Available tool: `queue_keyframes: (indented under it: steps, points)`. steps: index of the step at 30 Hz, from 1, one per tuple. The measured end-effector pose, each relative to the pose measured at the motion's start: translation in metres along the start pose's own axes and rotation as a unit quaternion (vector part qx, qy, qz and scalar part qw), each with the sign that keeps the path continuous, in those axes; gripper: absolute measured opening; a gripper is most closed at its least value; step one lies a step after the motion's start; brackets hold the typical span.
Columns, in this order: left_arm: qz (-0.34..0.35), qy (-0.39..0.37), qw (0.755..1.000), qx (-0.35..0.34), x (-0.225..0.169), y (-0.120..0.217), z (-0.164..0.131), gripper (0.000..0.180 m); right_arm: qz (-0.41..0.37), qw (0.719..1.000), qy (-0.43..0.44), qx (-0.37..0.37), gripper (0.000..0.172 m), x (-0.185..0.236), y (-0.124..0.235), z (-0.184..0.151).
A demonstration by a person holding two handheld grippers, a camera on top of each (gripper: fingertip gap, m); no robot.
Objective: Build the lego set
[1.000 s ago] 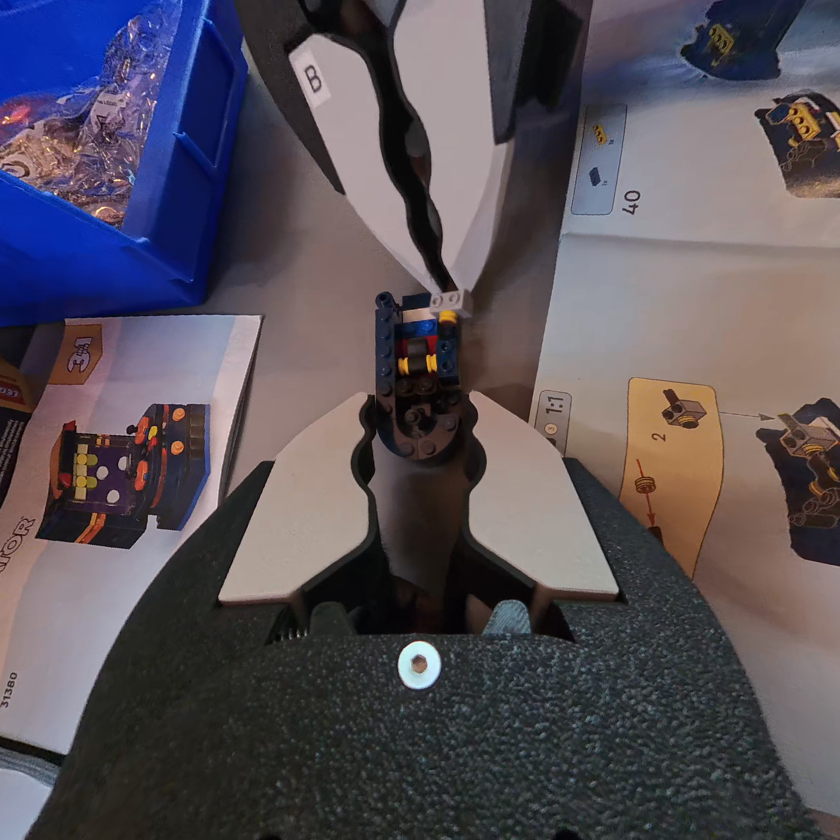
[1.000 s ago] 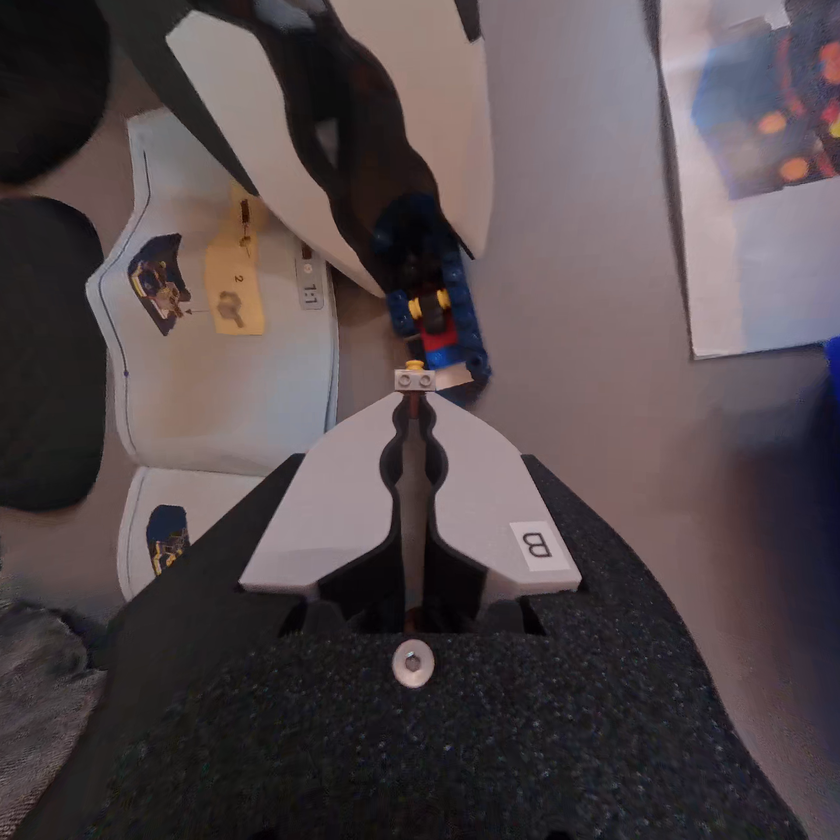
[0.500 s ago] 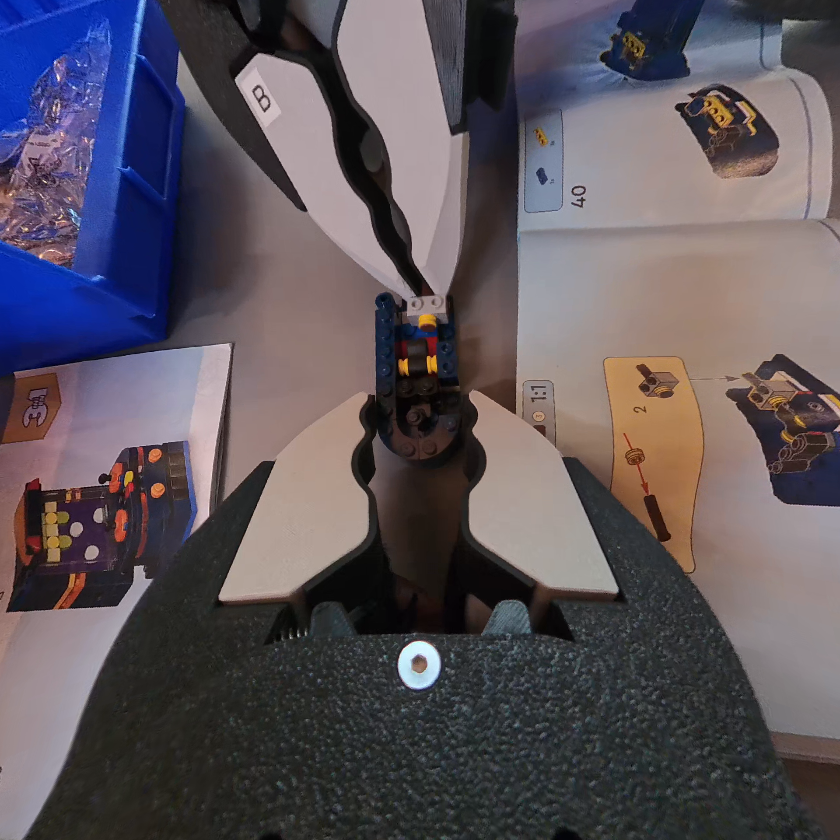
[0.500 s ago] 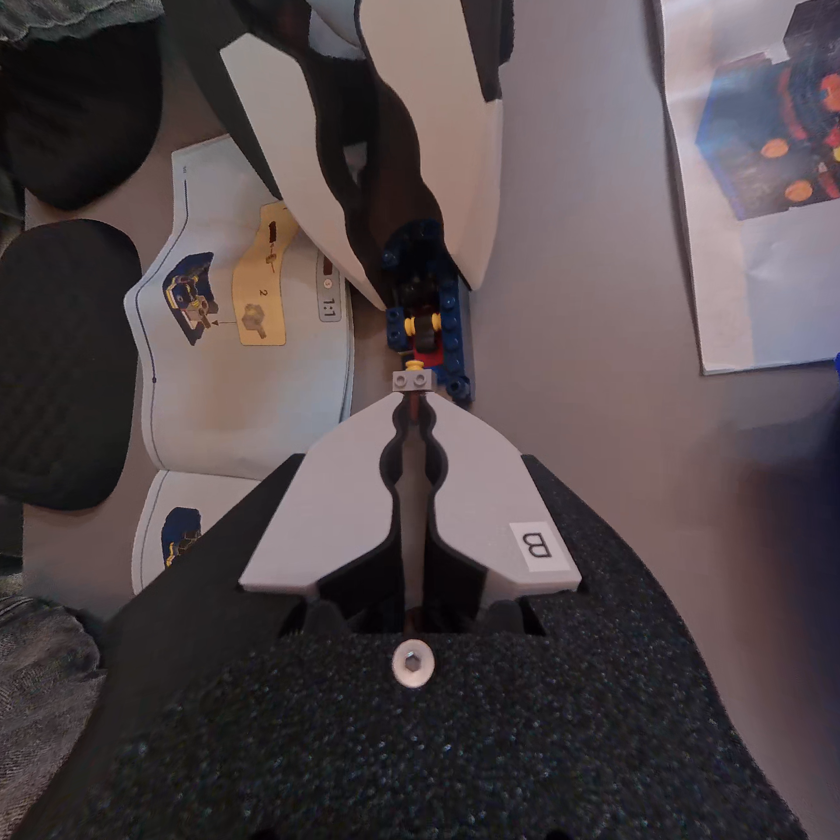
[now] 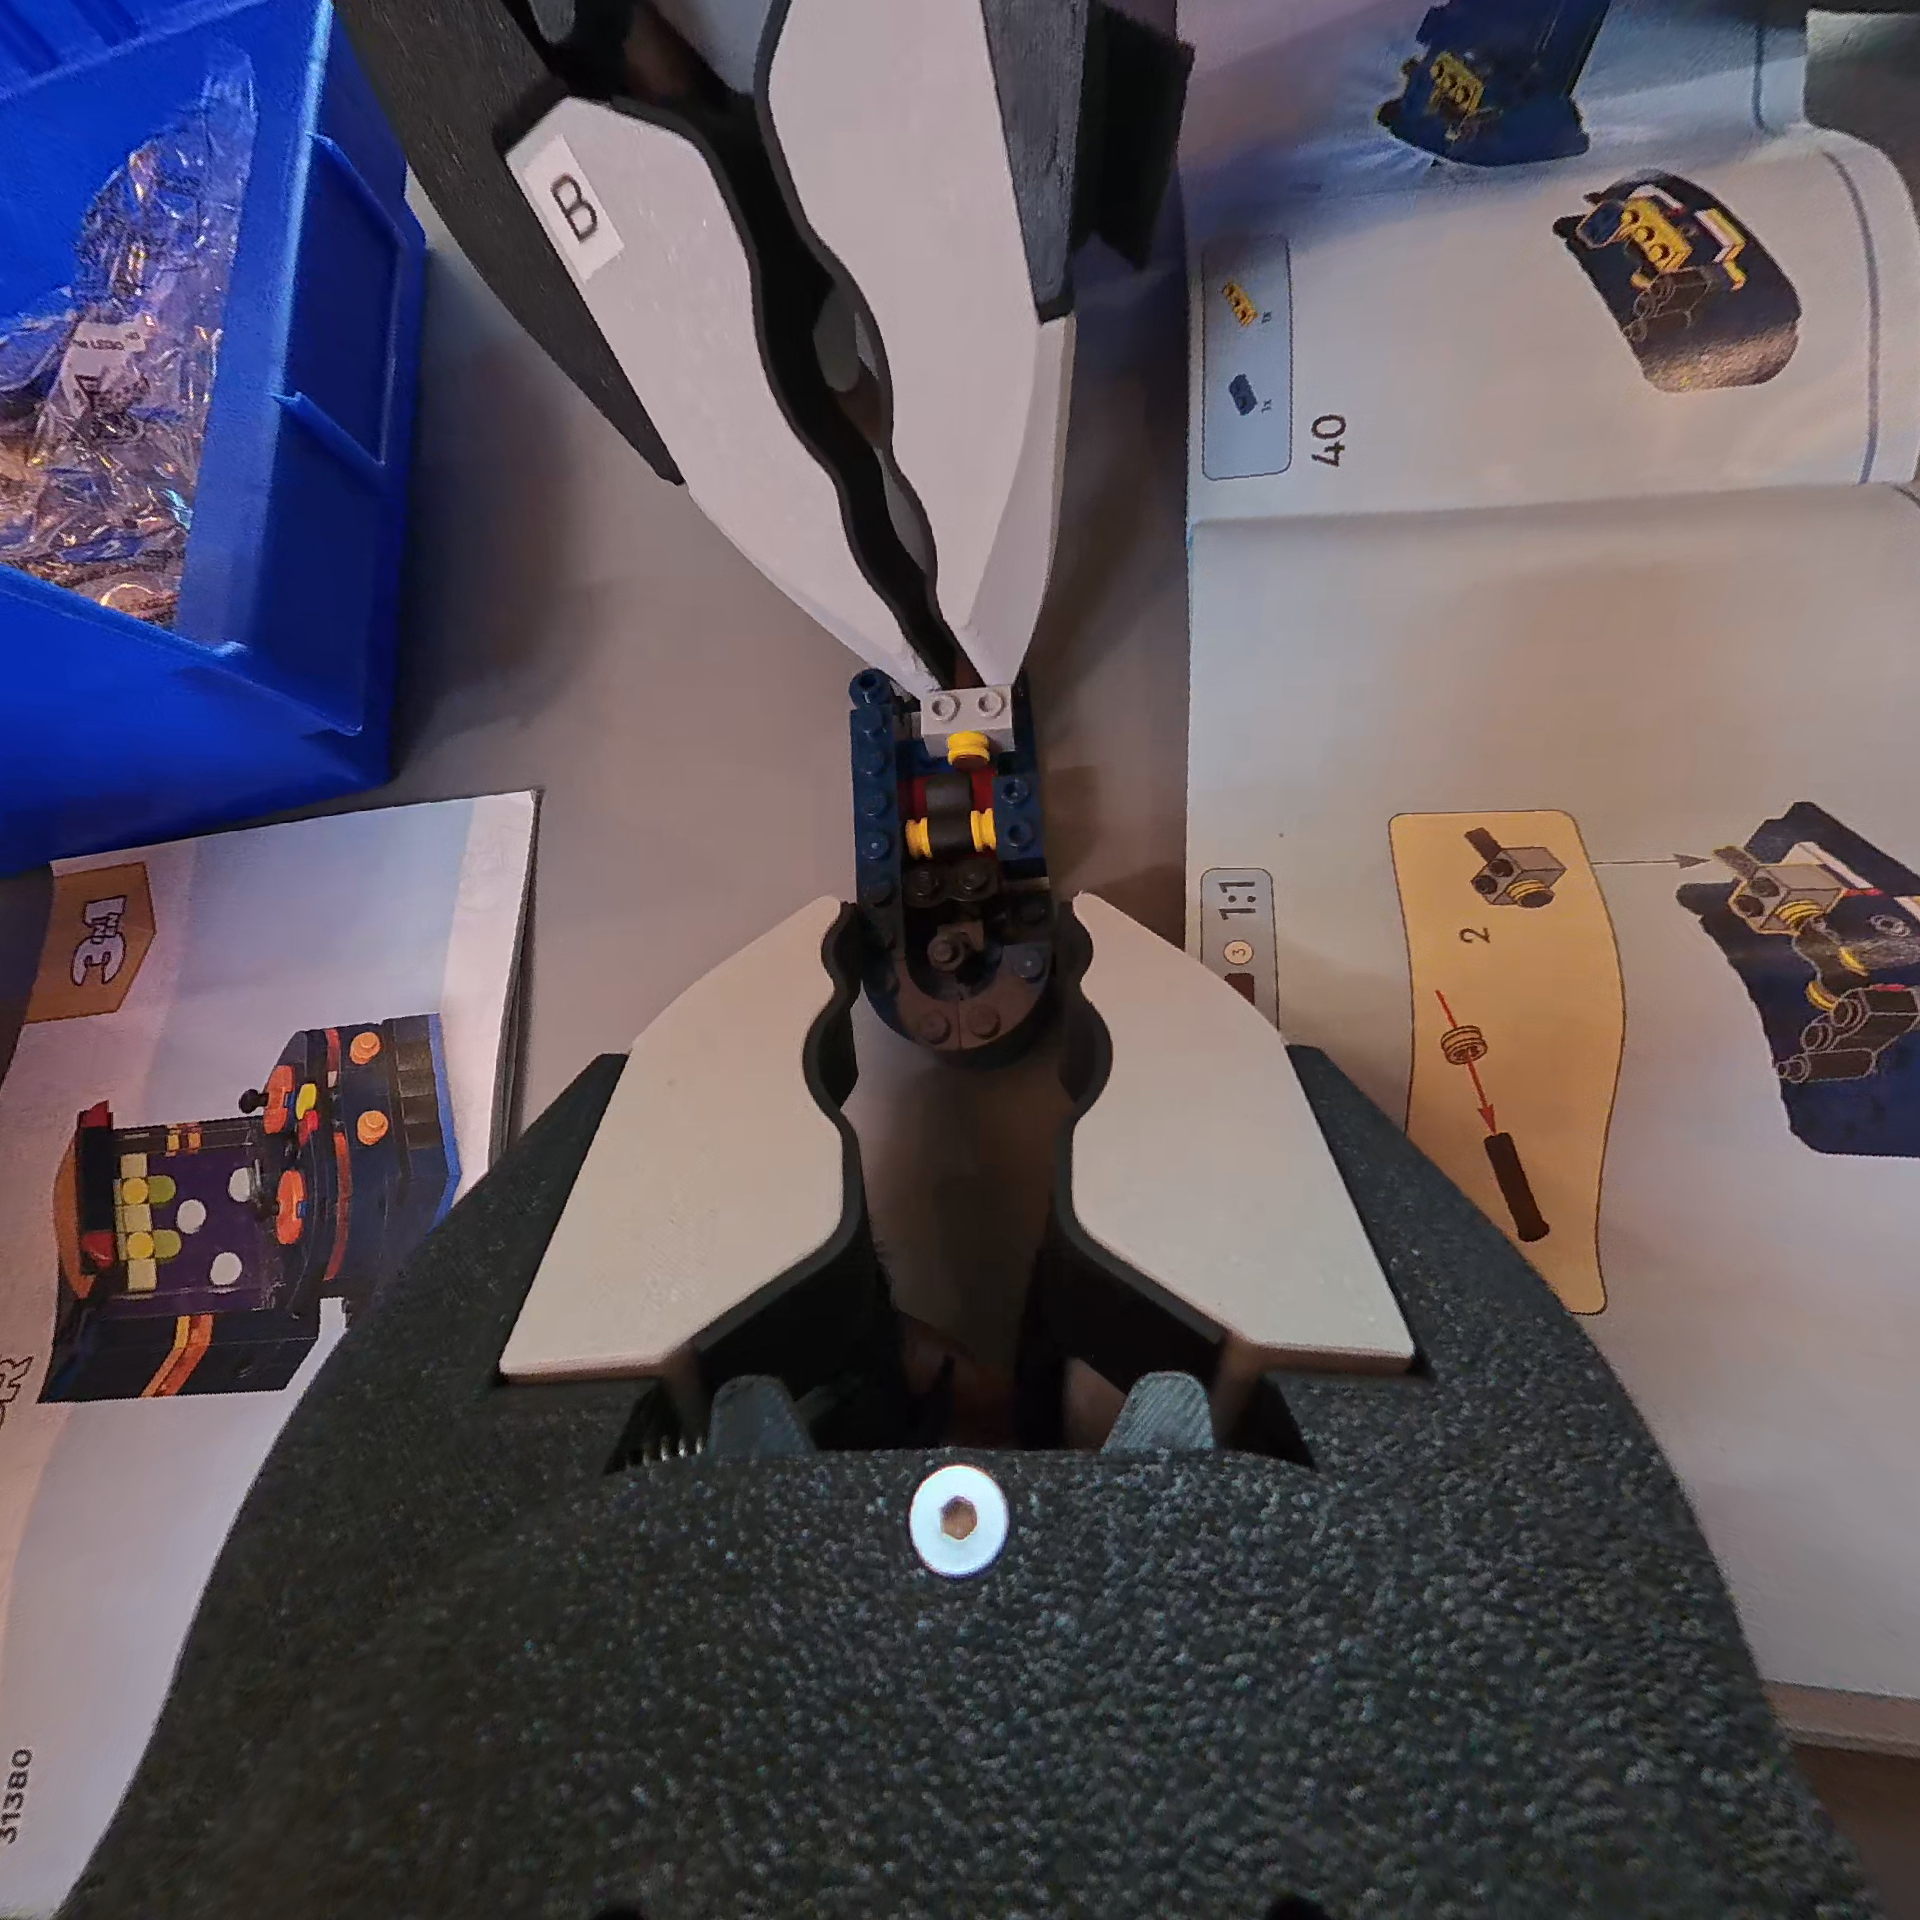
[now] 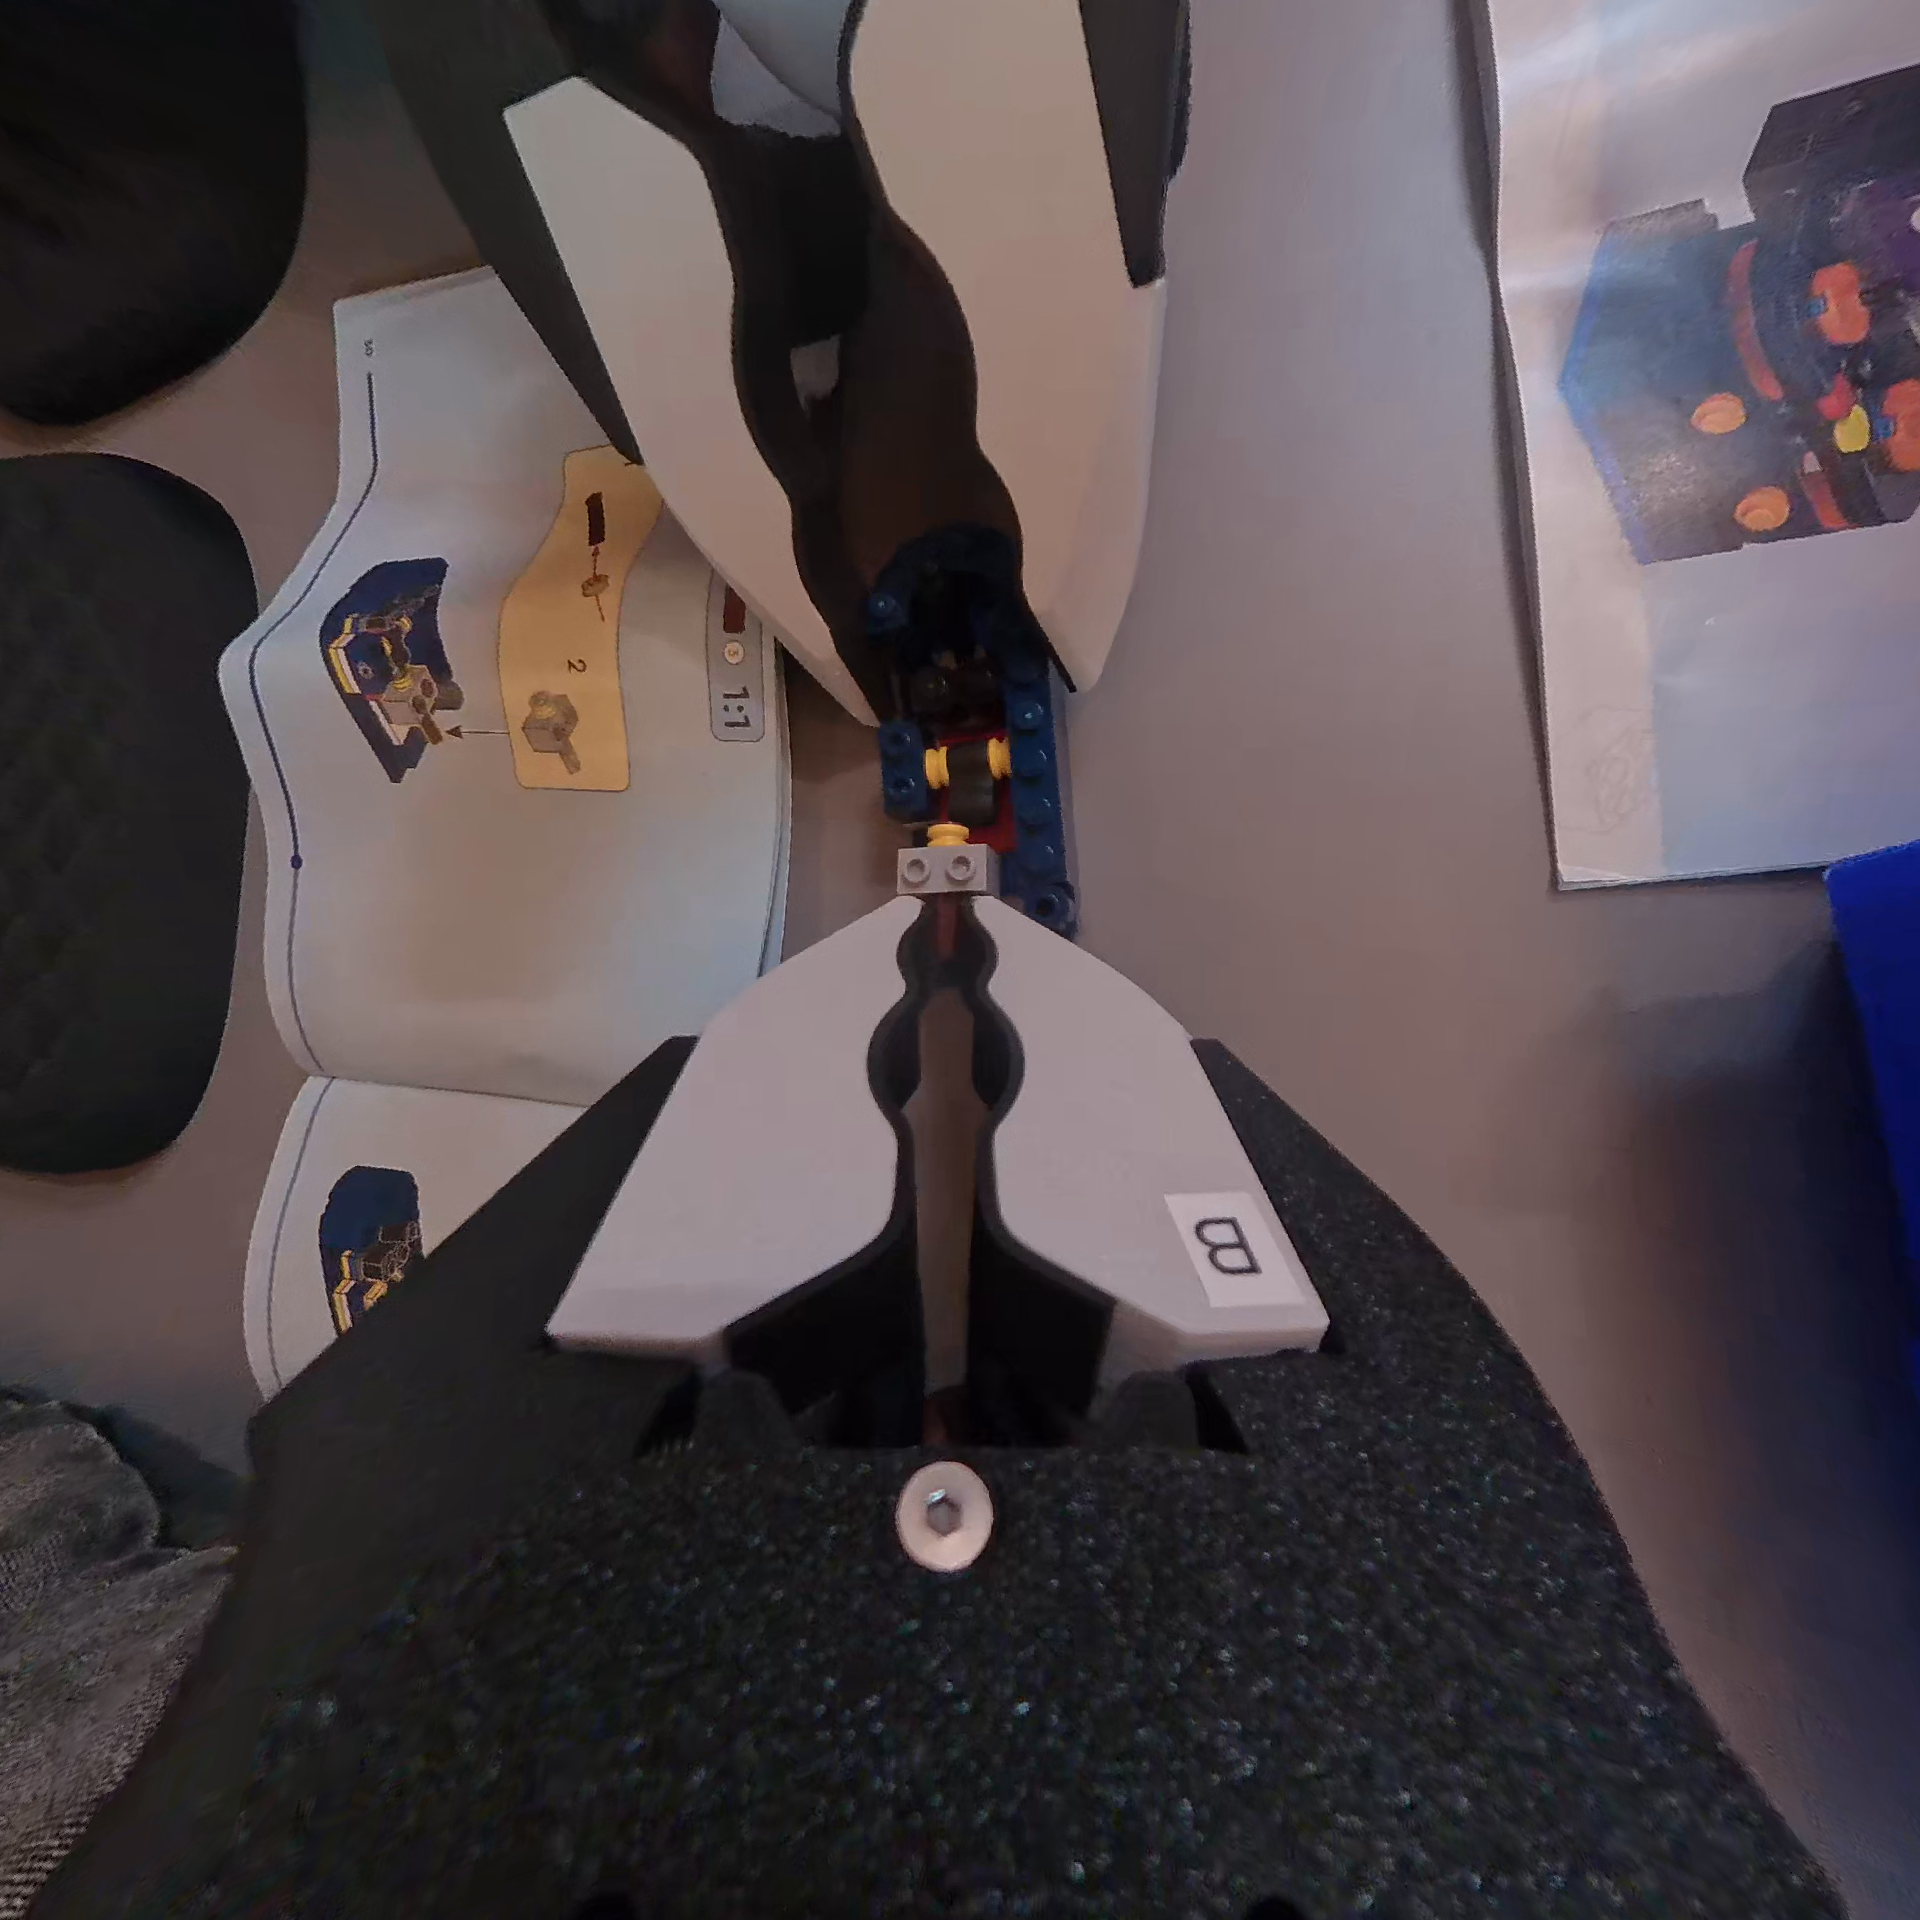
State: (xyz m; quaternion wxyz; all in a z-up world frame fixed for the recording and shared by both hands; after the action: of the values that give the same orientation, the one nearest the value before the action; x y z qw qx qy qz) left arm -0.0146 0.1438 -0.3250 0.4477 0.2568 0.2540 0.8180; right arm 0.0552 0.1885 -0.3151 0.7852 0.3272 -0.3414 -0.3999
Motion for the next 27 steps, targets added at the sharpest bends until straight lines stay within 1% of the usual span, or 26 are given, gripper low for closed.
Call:
queue_keyframes:
  steps: [6, 9, 12, 20, 24, 25, 27]
  points:
    - [0.003, -0.004, 1.0, 0.007, 0.0, -0.002, -0.001, 0.037, -0.002, 1.0, 0.002, -0.004, 0.004, -0.001, 0.0, 0.0]
    - [-0.002, 0.0, 1.0, 0.008, -0.002, -0.003, -0.001, 0.041, -0.001, 1.0, 0.002, -0.004, 0.004, -0.001, 0.0, 0.0]
    - [-0.007, 0.007, 1.0, 0.005, -0.002, -0.002, 0.0, 0.049, 0.004, 1.0, 0.001, -0.002, 0.004, 0.0, -0.001, -0.001]
    - [0.006, 0.013, 1.0, -0.007, 0.002, 0.004, 0.006, 0.054, 0.009, 1.0, 0.0, -0.004, 0.004, 0.0, -0.002, -0.001]
    - [0.016, 0.022, 0.999, -0.024, 0.005, 0.011, 0.011, 0.051, 0.009, 1.0, 0.0, -0.003, 0.004, -0.001, -0.002, -0.002]
    - [0.022, 0.026, 0.999, -0.03, 0.007, 0.014, 0.014, 0.048, 0.008, 1.0, 0.0, -0.005, 0.004, -0.001, -0.002, -0.002]
    - [0.037, 0.028, 0.998, -0.042, 0.011, 0.02, 0.021, 0.037, 0.007, 1.0, 0.001, -0.012, 0.004, -0.002, -0.001, -0.001]
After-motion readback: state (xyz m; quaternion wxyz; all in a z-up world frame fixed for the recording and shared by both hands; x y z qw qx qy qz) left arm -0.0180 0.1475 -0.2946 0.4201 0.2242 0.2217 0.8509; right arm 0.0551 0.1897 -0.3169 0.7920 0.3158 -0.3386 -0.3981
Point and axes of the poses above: each gripper's, where its closed fingertips meet, y back along the fingers, z out of its top, x = y × z across the jaws, the point moved 4 cm from there along y, back along the fingers, and after that the axes turned 2 degrees about z, right-handed, at the moved point
